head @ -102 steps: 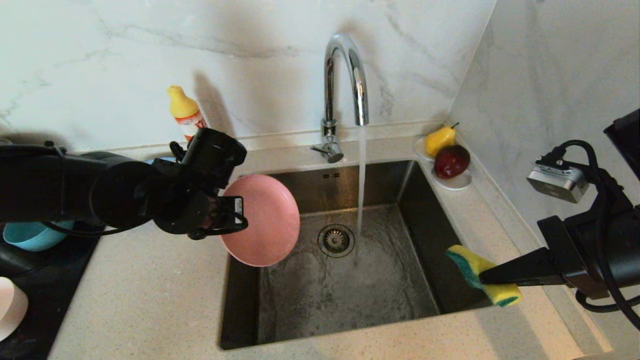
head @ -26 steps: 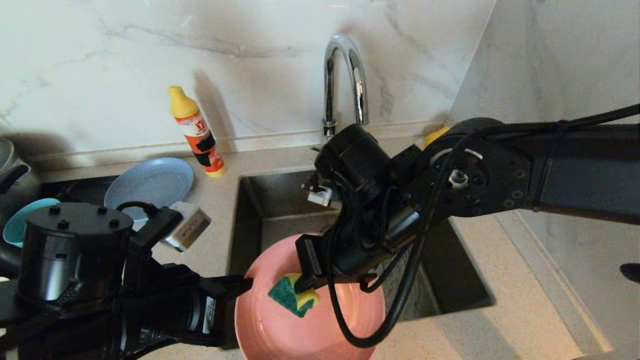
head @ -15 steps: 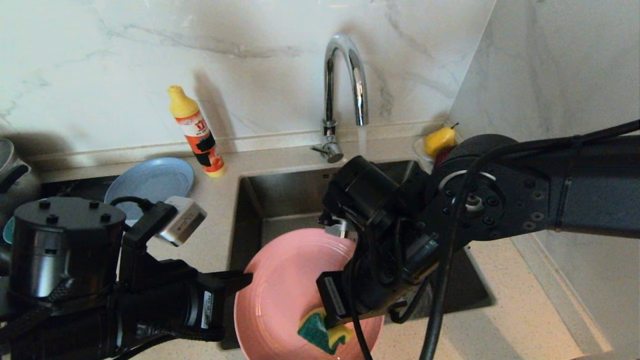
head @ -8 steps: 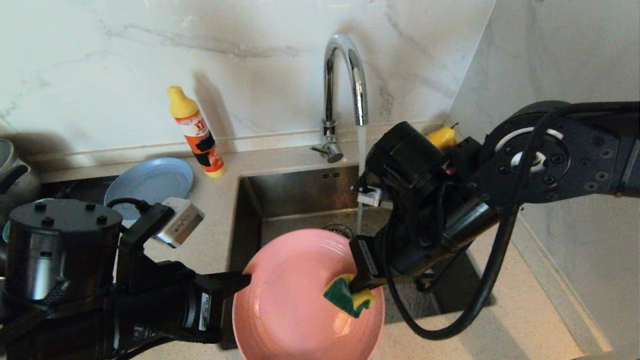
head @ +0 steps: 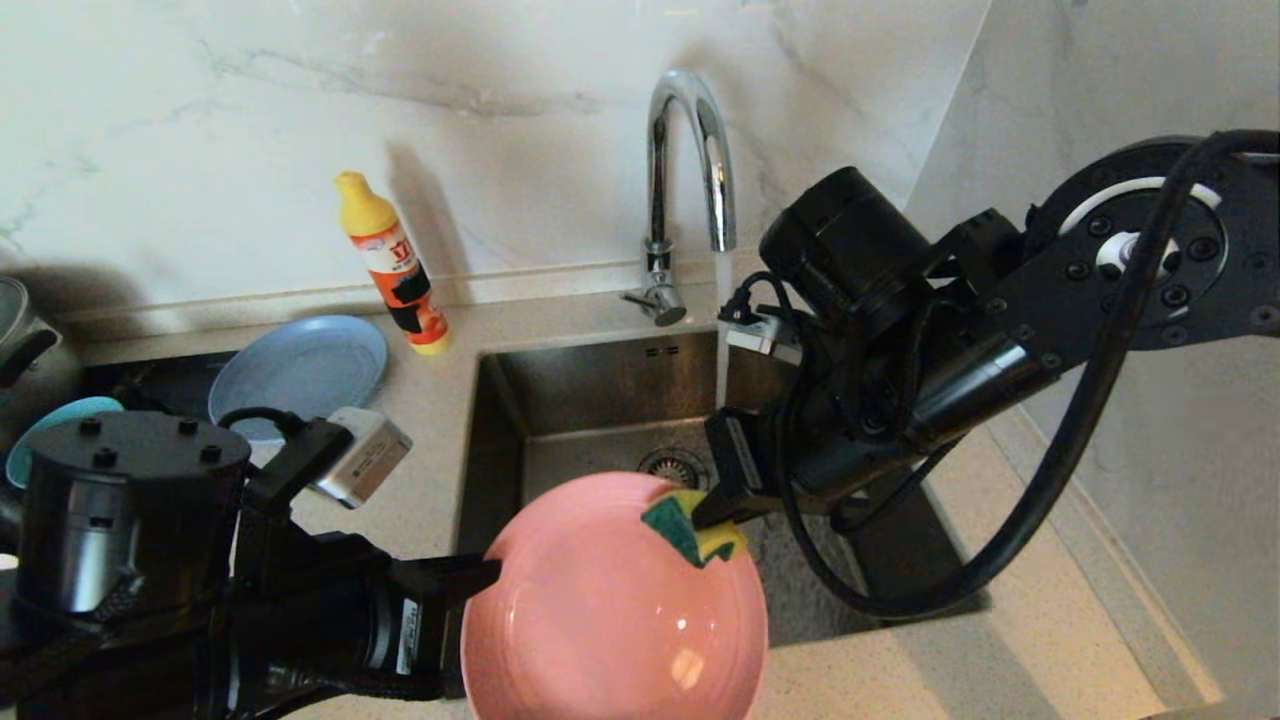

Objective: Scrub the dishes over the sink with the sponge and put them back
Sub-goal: Wipe the plate

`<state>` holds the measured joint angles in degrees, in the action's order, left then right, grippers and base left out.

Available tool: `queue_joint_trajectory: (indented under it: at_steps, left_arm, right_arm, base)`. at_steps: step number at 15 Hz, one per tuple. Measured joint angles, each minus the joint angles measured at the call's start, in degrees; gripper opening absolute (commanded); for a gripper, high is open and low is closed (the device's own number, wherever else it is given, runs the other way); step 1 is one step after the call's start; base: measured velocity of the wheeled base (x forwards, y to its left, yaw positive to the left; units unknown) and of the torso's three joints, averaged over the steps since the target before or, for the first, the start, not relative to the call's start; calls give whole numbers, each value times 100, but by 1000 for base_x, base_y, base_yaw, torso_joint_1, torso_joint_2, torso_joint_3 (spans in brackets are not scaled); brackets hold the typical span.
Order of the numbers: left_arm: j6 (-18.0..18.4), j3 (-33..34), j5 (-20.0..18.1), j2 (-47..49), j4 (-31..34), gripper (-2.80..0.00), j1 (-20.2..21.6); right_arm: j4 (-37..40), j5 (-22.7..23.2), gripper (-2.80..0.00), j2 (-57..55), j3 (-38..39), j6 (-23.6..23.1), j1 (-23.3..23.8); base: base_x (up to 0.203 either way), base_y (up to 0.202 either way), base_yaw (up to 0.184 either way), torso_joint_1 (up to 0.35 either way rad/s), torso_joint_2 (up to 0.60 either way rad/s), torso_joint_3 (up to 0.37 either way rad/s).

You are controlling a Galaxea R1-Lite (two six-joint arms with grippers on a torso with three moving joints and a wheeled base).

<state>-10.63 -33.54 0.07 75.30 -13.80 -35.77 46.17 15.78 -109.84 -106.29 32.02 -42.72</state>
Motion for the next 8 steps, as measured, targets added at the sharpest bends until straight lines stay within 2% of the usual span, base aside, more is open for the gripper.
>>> queue_joint_trajectory:
  at_steps: [4, 8]
  left_arm:
    - [-8, 22, -2, -2, 2, -280, -1]
    - [-28, 9, -2, 7, -6, -280, 2]
  right_arm:
    - [-5, 14, -280, -230, -358, 27, -239]
    - [45, 11, -280, -376, -396, 59, -570]
  base:
    - [0, 0, 0, 0, 0, 0]
    - [0, 0, 0, 0, 0, 0]
